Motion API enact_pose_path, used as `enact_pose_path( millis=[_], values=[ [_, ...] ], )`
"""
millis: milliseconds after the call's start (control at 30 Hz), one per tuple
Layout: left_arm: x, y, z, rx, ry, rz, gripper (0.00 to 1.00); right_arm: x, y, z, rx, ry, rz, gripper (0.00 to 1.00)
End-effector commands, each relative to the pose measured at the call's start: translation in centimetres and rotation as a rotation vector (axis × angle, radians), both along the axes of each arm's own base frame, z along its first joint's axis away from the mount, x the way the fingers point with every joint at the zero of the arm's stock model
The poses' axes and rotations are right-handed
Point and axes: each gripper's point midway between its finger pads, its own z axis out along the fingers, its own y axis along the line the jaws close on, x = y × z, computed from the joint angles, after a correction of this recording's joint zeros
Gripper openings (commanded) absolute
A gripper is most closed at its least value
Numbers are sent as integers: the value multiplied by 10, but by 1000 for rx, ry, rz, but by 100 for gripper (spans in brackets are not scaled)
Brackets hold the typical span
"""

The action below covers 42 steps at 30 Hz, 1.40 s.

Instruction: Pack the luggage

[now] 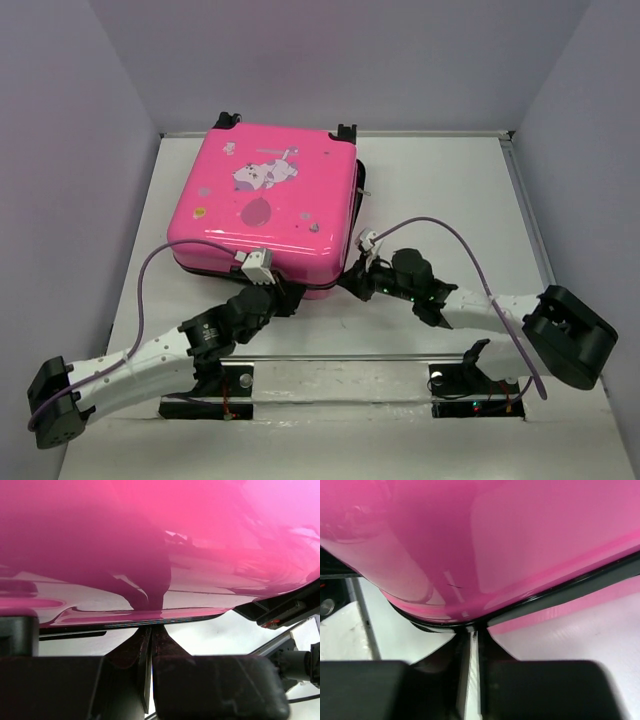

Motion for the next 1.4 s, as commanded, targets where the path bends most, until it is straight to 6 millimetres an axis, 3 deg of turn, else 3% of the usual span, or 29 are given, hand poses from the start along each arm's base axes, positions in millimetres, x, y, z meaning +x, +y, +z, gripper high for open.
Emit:
enact_pose_path(
  millis=[0,100,133,167,267,300,367,433,467,500,600,633,700,767,833,867,933,967,1000,1033,1067,1100,1133,1233,1267,1333,1367],
  values=[
    [24,-3,49,-76,-113,82,12,13,11,52,170,-119,-60,7],
    [35,-9,64,-77,-153,80,12,6,2,49,150,-79,-130,7],
    [39,-13,73,-74,-174,64,12,-4,-1,32,91,-28,-129,7],
    [43,-15,77,-69,-184,61,12,-6,-2,39,112,-33,-131,7],
    [58,-27,91,-52,-220,42,12,-31,-17,7,-20,83,-133,7],
    [64,-32,89,-39,-221,39,12,-38,-17,8,-24,100,-118,7],
    [68,-45,101,-45,-238,10,12,-48,-16,2,-55,135,-99,7],
    [75,-57,98,-22,-238,-12,12,-60,-4,7,-59,161,-69,7],
    [76,-64,107,-38,-246,-29,12,-62,3,4,-67,174,-61,7],
    [79,-70,103,-29,-242,-38,12,-67,17,16,-37,183,-40,7],
    [85,-82,107,-35,-243,-63,12,-59,45,17,-22,196,-84,7],
    [86,-85,107,-32,-242,-72,12,-50,58,32,7,168,-140,7],
    [87,-88,109,-38,-238,-98,12,-36,62,31,11,180,-220,7],
    [85,-84,109,-35,-223,-111,15,-21,53,33,21,151,-319,7],
    [75,-68,112,-12,-206,-109,28,-18,47,35,15,135,-340,7],
    [69,-64,117,-11,-202,-121,49,-15,43,33,11,139,-350,7],
    [55,-38,127,25,-171,-113,70,-9,32,28,12,165,-373,7],
    [55,-28,152,7,-193,-89,80,-5,26,25,11,173,-388,7],
    [54,-16,160,18,-189,-74,84,-7,25,21,4,179,-384,7],
    [58,10,166,47,-170,-18,88,-2,22,20,4,182,-396,7],
    [62,22,194,34,-203,10,93,-4,23,19,1,187,-382,7],
    [76,51,184,126,-161,91,96,-1,22,19,2,187,-386,7],
    [85,68,201,140,-176,145,99,-3,24,19,2,191,-374,7],
    [113,121,199,229,-158,278,99,0,23,21,4,190,-375,7],
    [129,166,199,245,-150,416,99,2,21,22,10,188,-380,7],
    [141,210,190,259,-124,542,99,0,20,23,11,189,-373,7],
    [147,239,170,233,-65,599,99,2,18,25,17,189,-374,7]
  ],
)
